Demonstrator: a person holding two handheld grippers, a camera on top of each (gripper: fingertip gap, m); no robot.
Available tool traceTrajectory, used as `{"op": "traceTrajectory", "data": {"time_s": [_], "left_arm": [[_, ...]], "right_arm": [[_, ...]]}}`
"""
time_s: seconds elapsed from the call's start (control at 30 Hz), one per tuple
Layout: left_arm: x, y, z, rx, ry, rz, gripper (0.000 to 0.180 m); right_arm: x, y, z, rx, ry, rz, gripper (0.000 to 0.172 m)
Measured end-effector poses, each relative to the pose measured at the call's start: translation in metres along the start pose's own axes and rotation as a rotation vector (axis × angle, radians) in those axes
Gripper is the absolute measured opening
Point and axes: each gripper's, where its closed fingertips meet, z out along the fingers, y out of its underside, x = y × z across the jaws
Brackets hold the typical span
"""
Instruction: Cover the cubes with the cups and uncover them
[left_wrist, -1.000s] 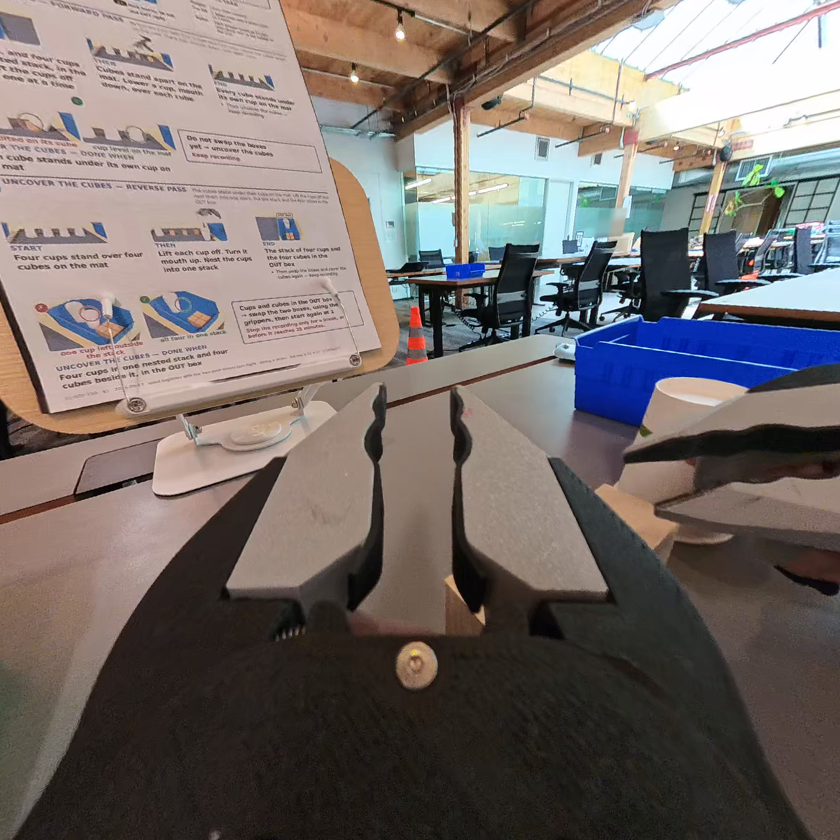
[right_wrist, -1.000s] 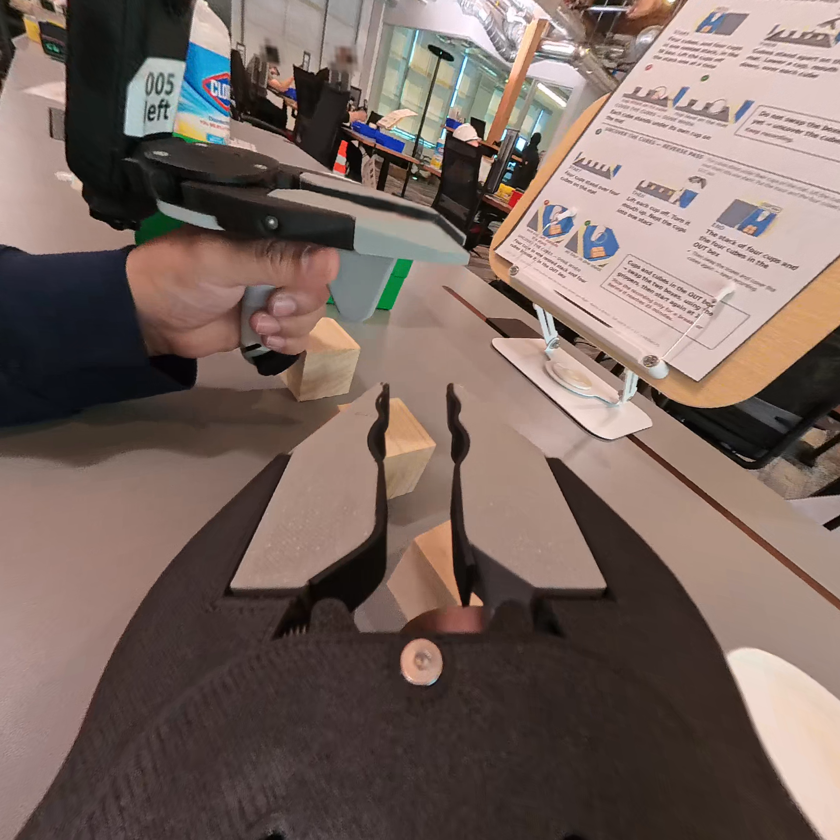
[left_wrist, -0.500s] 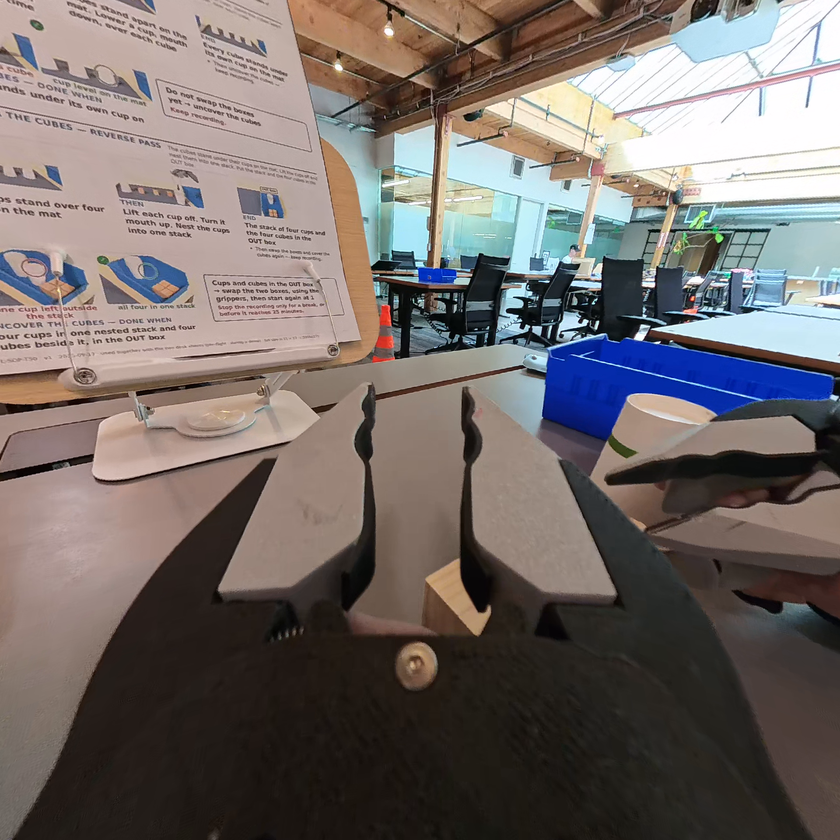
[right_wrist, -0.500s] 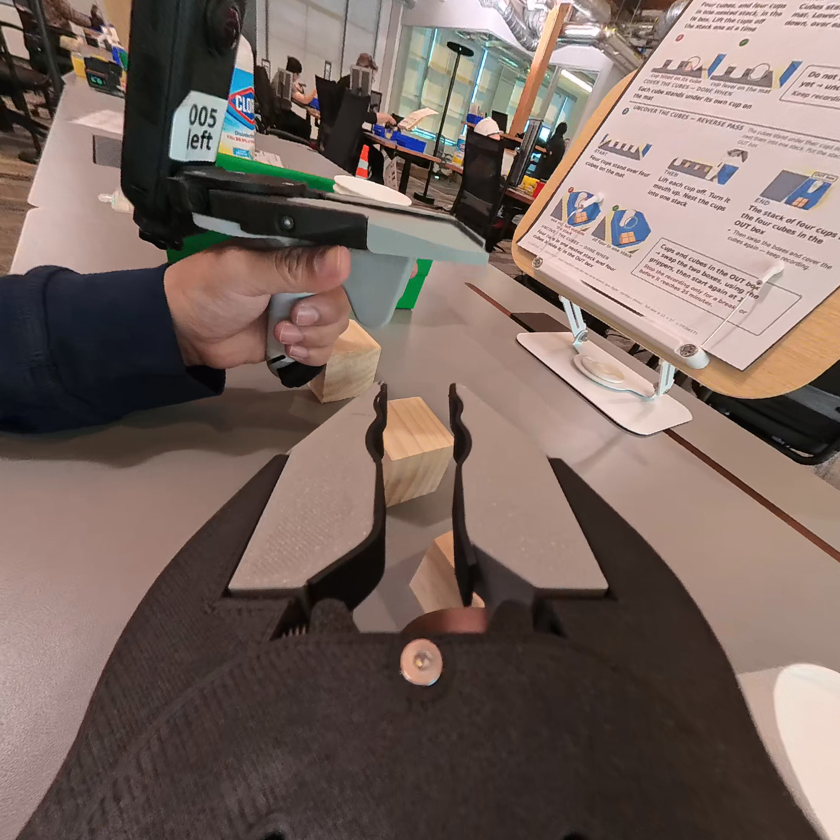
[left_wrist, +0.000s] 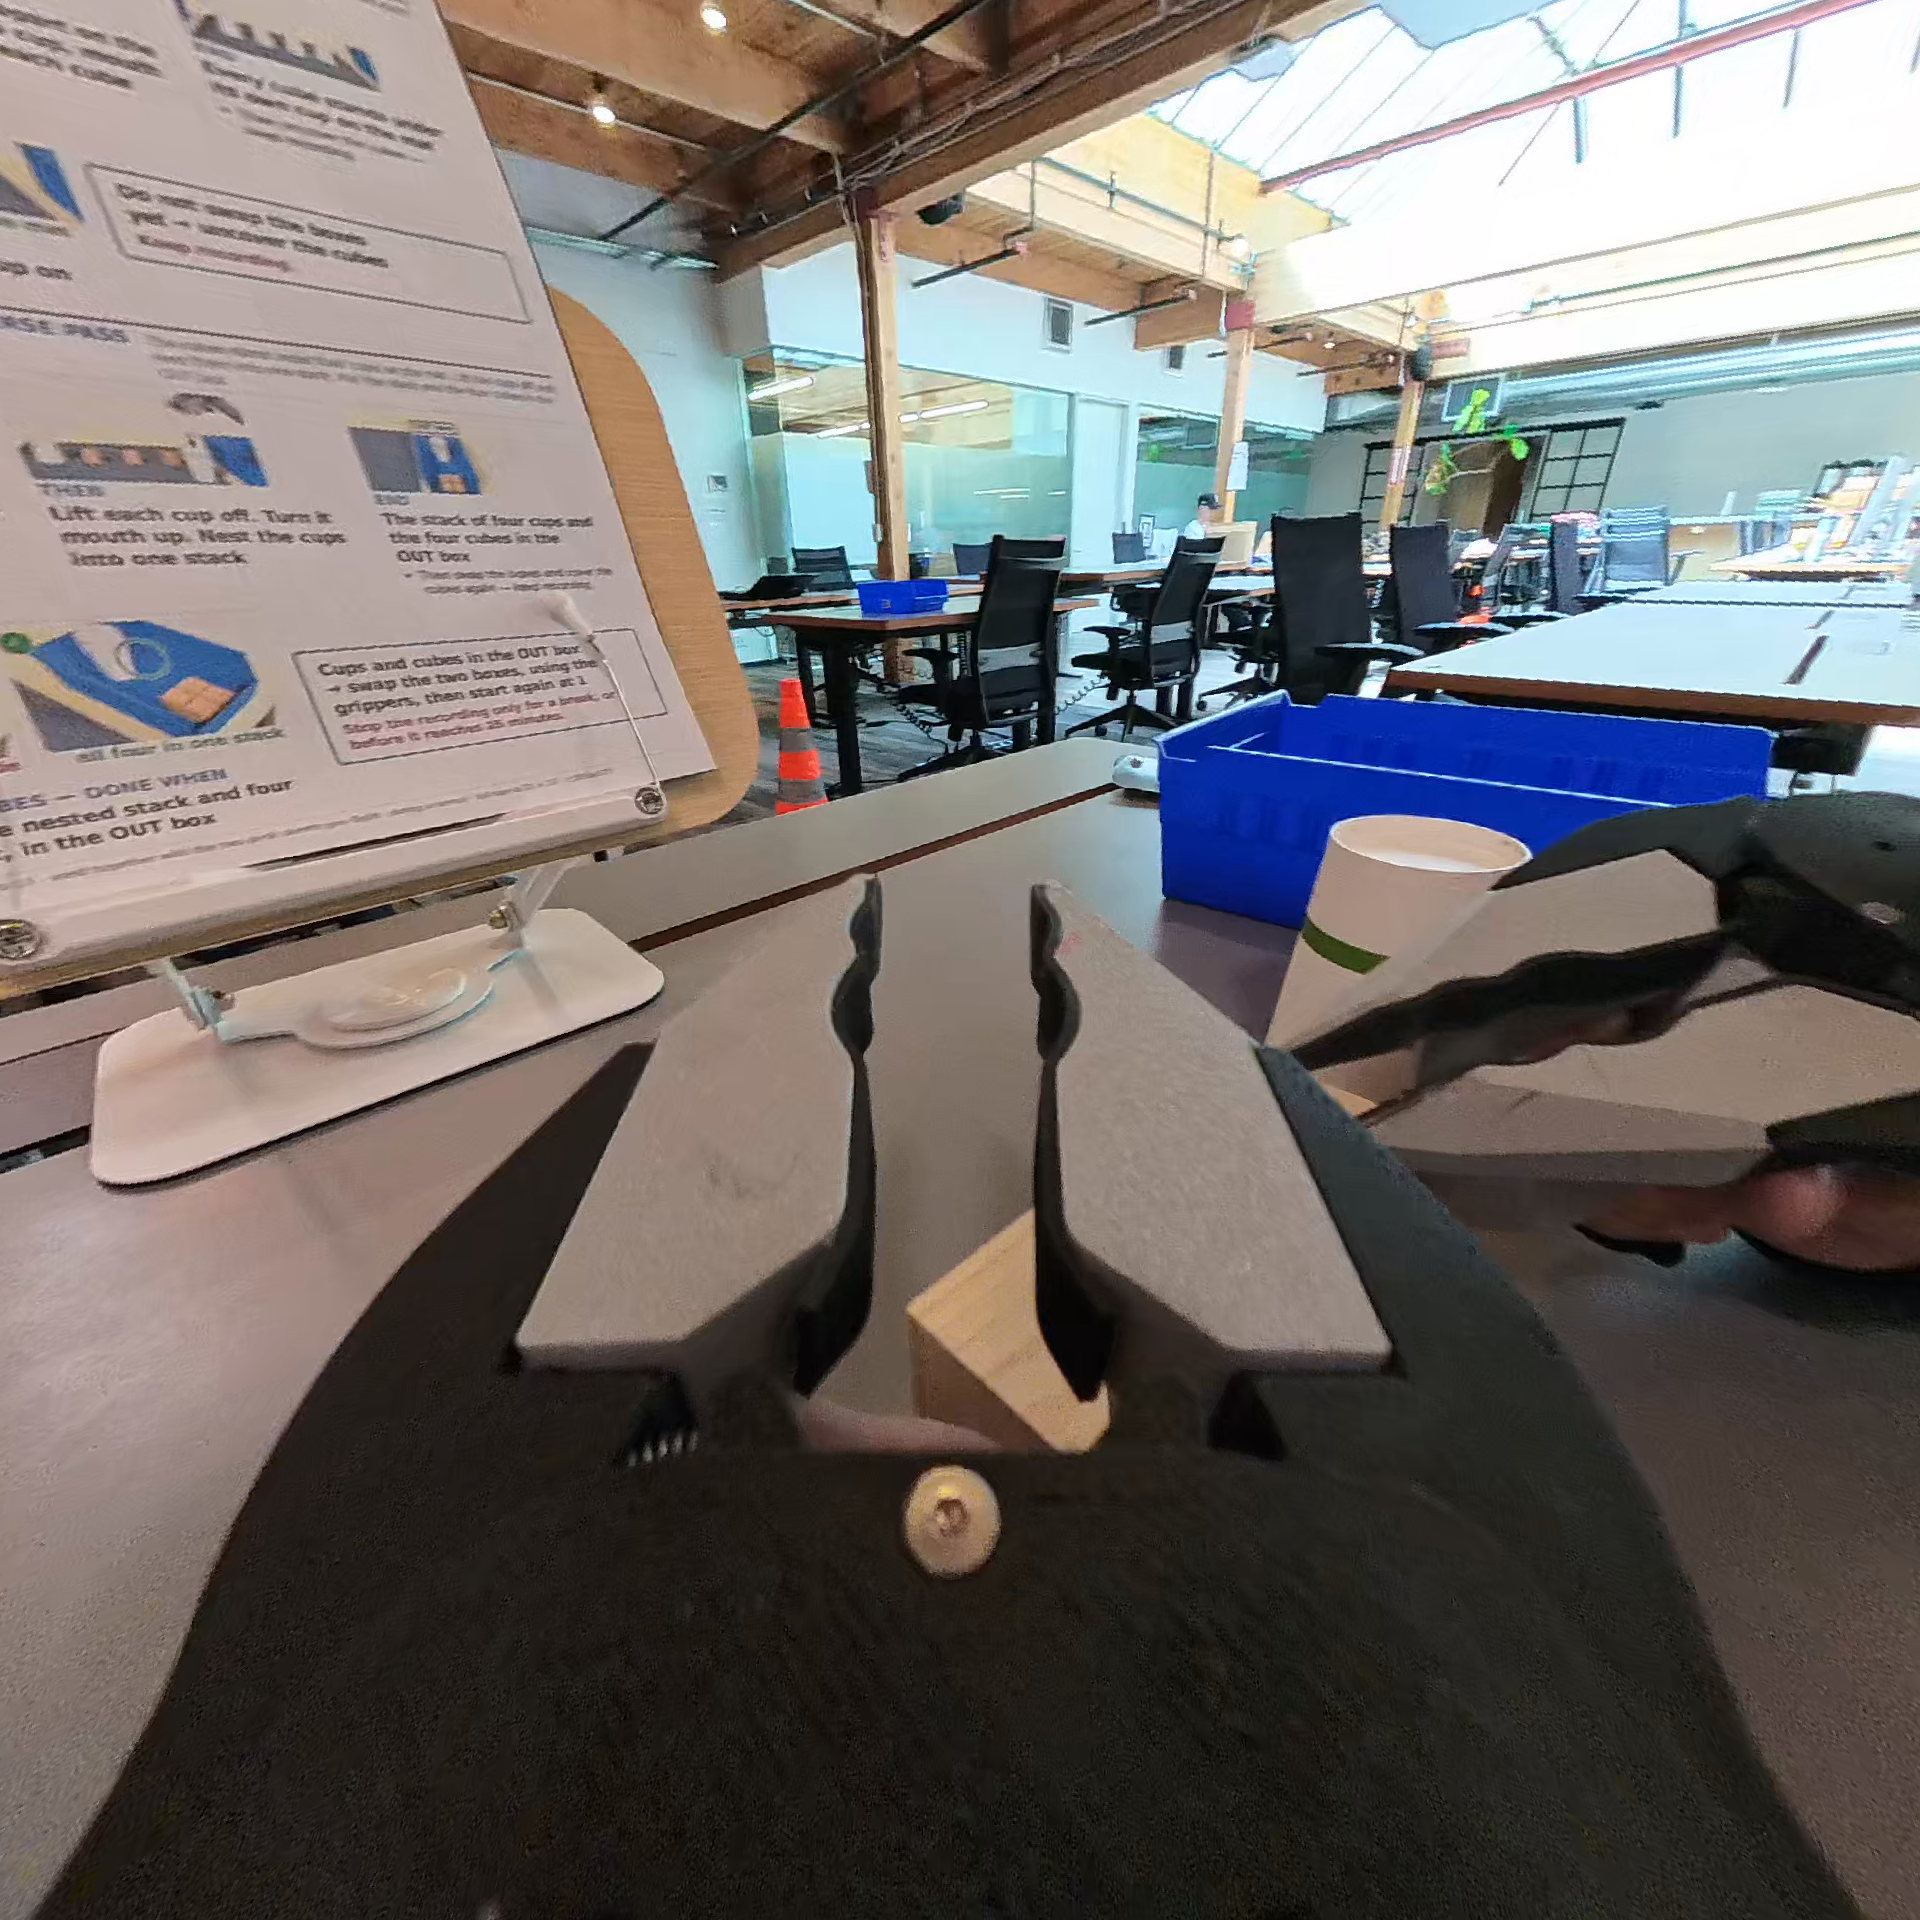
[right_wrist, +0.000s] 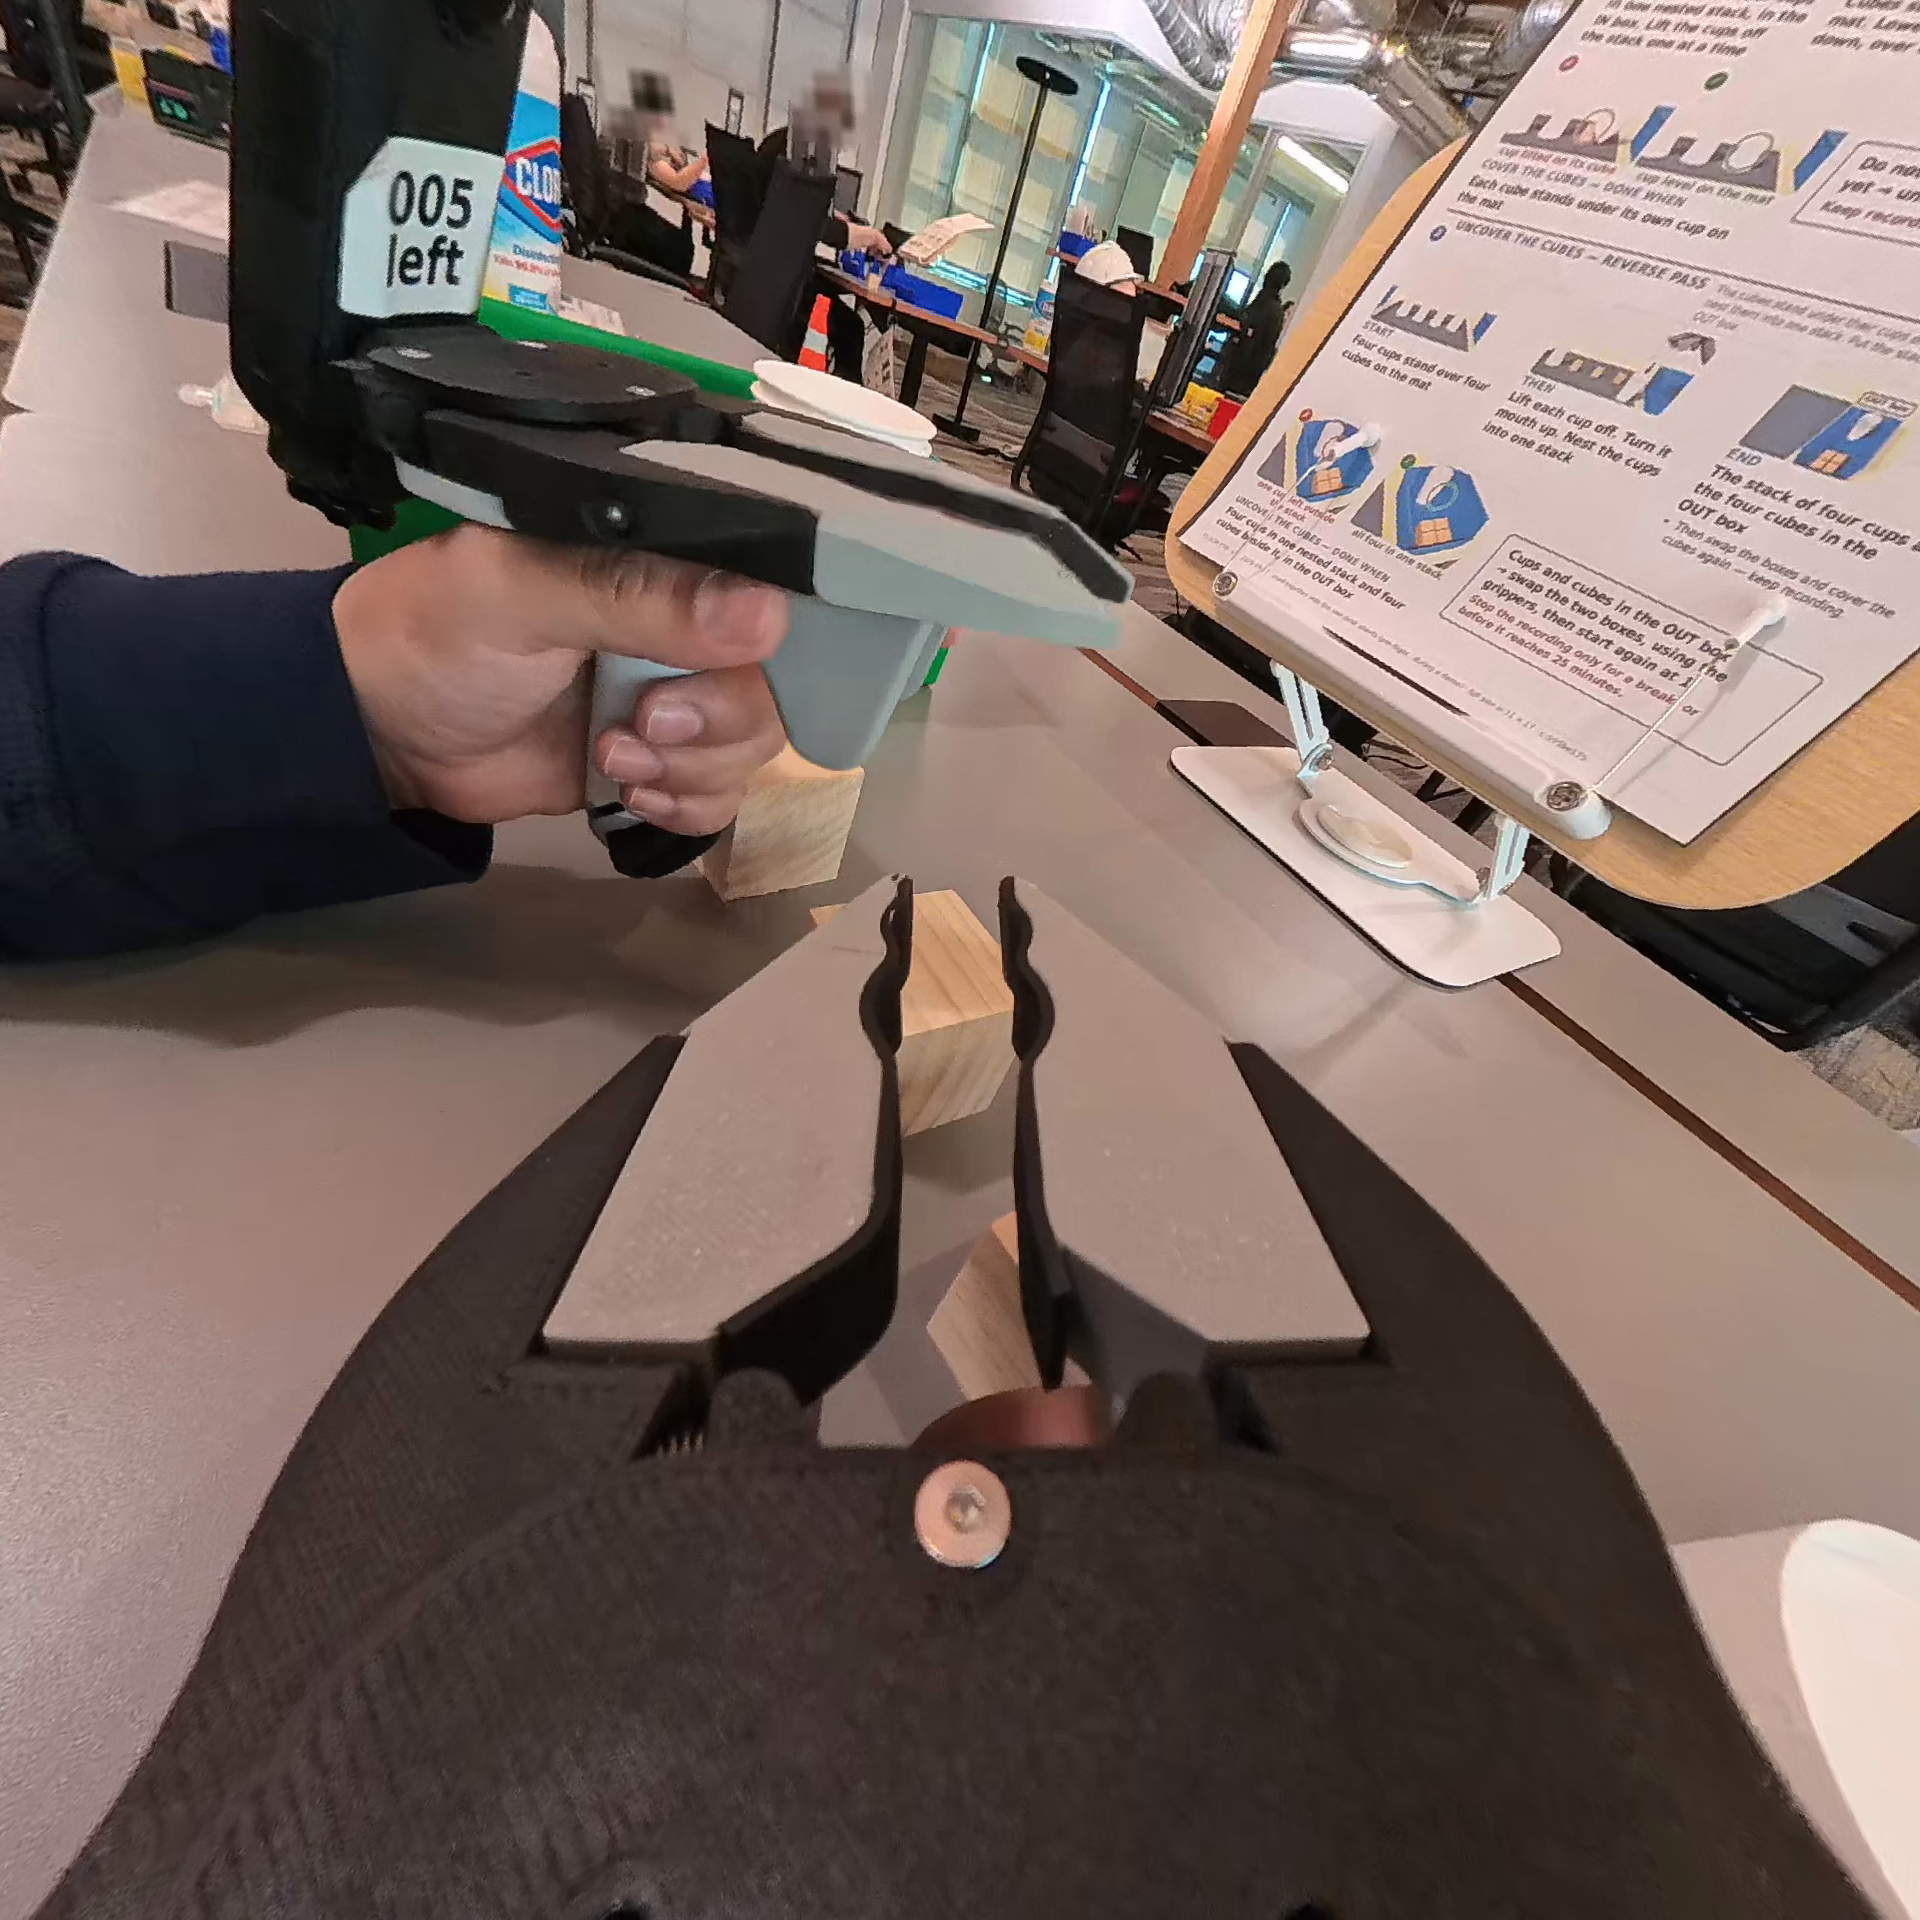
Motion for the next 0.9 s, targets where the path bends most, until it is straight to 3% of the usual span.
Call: {"op": "traceTrajectory", "data": {"time_s": [0.23, 0.47, 0.63, 0.73, 0.9], "left_arm": [[0.004, -0.006, -0.007, 0.020, -0.064, 0.124, 0.022], [-0.007, -0.012, -0.047, -0.014, -0.145, 0.044, 0.023], [-0.078, -0.085, -0.112, -0.043, -0.419, 0.119, 0.020], [-0.133, -0.120, -0.149, -0.150, -0.558, 0.184, 0.020], [-0.211, -0.098, -0.177, -0.451, -0.585, 0.119, 0.029]], "right_arm": [[0.003, -0.003, -0.002, 0.009, 0.008, 0.009, 0.007], [0.002, 0.004, 0.002, -0.012, 0.013, -0.011, 0.003], [0.006, -0.002, -0.002, 0.015, 0.030, -0.011, 0.000], [0.007, -0.010, -0.005, 0.044, 0.041, -0.021, 0.000], [0.003, -0.015, -0.007, 0.064, 0.024, -0.026, 0.004]]}}
